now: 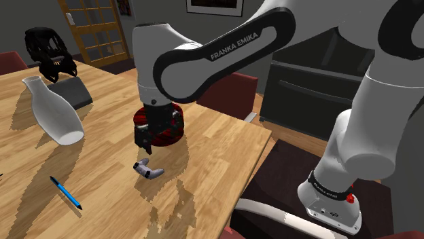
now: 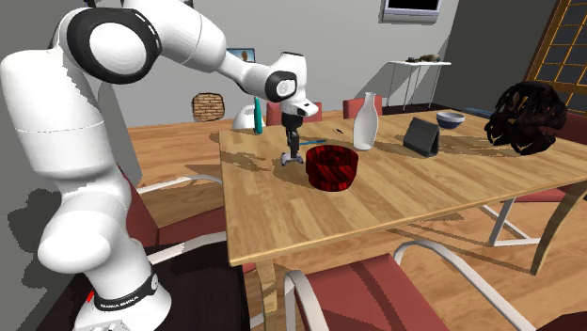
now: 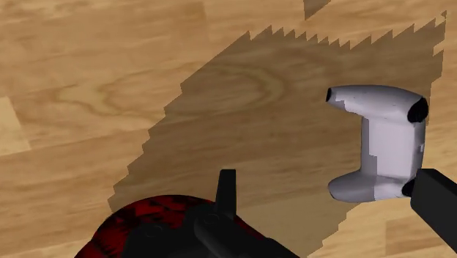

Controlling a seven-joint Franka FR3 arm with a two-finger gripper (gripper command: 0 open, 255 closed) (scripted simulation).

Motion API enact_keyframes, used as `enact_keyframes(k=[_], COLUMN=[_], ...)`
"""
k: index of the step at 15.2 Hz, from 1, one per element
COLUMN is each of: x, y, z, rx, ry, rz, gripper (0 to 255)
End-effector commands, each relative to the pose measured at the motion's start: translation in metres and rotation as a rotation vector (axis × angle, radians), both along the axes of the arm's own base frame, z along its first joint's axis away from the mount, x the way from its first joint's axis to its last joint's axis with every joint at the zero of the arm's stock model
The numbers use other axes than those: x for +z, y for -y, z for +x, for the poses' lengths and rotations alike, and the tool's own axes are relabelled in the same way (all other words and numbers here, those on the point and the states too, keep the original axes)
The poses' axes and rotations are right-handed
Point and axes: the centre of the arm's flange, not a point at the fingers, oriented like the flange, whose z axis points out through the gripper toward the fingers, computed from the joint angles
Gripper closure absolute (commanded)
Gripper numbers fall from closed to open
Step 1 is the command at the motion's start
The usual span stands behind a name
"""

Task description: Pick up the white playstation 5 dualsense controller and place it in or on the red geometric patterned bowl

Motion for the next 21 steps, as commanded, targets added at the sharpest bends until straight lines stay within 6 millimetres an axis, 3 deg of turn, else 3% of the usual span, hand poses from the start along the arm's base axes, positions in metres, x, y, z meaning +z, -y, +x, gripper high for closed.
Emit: enact_keyframes(k=[1, 3, 11, 18, 19, 21], x=[-0.004, -0.009, -0.049, -0.049, -0.049, -0.049], y=[-0.023, -0.043, -0.048, -0.048, -0.048, -0.049], z=[0.010, 0.019, 0.020, 0.020, 0.020, 0.020], rx=[0.007, 0.013, 0.013, 0.013, 0.013, 0.013], ry=[0.008, 0.014, 0.014, 0.014, 0.014, 0.014], rz=[0.004, 0.008, 0.008, 0.008, 0.008, 0.008], gripper=[0, 0, 0, 0, 255, 255])
